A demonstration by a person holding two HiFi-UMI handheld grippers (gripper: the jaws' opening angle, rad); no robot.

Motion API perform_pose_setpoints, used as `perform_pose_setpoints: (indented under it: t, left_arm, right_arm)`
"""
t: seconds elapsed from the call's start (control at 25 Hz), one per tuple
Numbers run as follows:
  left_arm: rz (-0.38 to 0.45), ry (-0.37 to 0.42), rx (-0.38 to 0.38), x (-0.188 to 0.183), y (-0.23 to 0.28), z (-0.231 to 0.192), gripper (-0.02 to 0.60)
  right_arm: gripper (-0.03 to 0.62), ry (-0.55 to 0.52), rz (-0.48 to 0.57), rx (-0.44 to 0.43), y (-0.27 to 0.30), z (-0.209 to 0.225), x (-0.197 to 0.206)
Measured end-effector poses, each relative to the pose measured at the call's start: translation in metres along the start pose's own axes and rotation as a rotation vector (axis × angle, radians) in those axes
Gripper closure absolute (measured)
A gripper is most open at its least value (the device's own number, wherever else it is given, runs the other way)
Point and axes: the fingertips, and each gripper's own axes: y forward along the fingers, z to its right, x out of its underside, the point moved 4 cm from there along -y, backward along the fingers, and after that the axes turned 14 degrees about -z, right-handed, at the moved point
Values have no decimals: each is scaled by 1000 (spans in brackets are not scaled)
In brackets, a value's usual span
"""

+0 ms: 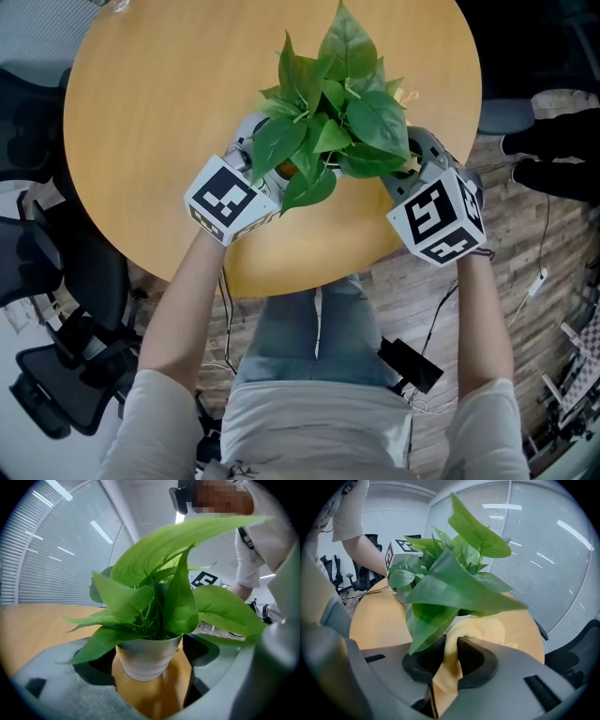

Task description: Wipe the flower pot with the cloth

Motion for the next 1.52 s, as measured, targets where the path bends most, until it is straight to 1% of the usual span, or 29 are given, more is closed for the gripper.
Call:
perform_pose_setpoints:
  t: [0.24,0.48,0.72,0.92,1.12,1.32,1.52]
  left_arm:
    - [-6,-33,-63,-1,1,5,123]
    - [-16,-89,-149,1,1,7,123]
    - [-21,-129,-215,-2,5,12,124]
    - [-25,-165,-266,-3,8,13,124]
    - [-30,-194,-314,0,0,17,126]
    - [-27,-214,-354,2,2,17,129]
    - [-45,-235,-399,1,2,18,129]
  right_arm:
    - [533,41,17,-1,-3,-4,2]
    - [533,60,26,-6,-3,-10,2]
    - [531,79,36,-11,-8,-11,5]
    - [533,90,44,-17,-8,-11,6]
    - [533,97,50,-19,-9,-21,1]
    - [531,116,60,-27,-7,-24,1]
    - [531,113,66,-42,-8,-30,0]
